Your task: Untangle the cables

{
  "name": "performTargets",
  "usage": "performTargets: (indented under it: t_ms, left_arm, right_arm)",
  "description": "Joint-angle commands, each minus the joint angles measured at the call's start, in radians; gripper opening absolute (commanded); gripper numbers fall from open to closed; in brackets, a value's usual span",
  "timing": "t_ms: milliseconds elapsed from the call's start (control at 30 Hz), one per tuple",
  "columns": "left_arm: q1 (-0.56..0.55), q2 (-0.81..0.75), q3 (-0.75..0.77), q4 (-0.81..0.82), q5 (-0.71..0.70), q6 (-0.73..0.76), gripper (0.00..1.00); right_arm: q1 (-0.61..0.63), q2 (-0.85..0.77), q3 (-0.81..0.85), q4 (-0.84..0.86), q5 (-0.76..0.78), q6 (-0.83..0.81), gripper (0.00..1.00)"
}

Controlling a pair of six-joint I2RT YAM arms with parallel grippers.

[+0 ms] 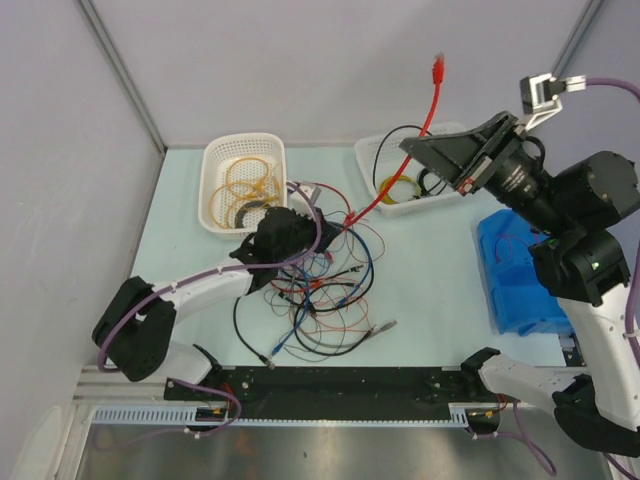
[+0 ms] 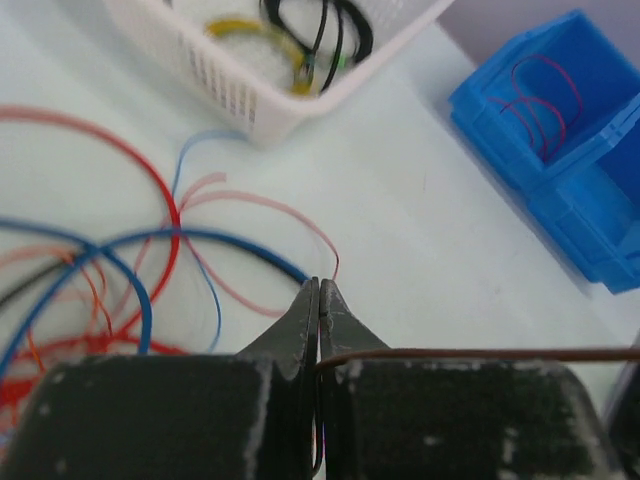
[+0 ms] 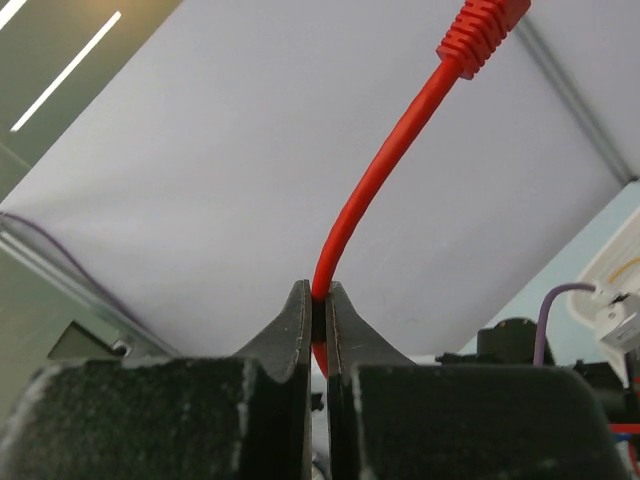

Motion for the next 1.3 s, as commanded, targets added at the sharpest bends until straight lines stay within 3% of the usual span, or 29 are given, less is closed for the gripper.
performTargets:
  t_ms: [0, 200, 500, 667, 833, 1000, 1267]
  left_arm:
    - [0.088, 0.015, -0.049, -0.228, 0.047, -0.248, 0.00]
    - [0.266, 0.213, -0.095, -0.250, 0.273, -0.421, 0.00]
    - [0.270, 0.213, -0.073, -0.228, 0.311, -0.404, 0.00]
    - [0.265, 0.138, -0.058, -0.231, 0.313, -0.393, 0.00]
    - [0.253, 0.013, -0.034, -0.316, 0.303, -0.369, 0.00]
    - [0.244, -0.173, -0.029, -0.399, 0.290, -0.346, 0.00]
    - [0.202, -0.642, 0.025, -0.506, 0.222, -0.310, 0.00]
  right_arm:
    - [-0.091, 0.003, 0.142, -0.043, -0.007, -0.070, 0.00]
    - [-0.226, 0.024, 0.276, -0.069, -0.053, -0.057, 0.00]
    - [-0.261, 0.003, 0.279, -0.100, -0.040, -0.086, 0.00]
    - [-0.263, -0.031, 0.111, -0.006, -0.061, -0.028, 0.00]
    - [-0.274, -0.033, 0.096, -0.133, 0.021, -0.134, 0.00]
    - [-0.309, -0.040, 0.054, -0.282, 0.264, -0.247, 0.00]
    - [-0.350, -0.063, 0.003, -0.346, 0.580, -0.355, 0.00]
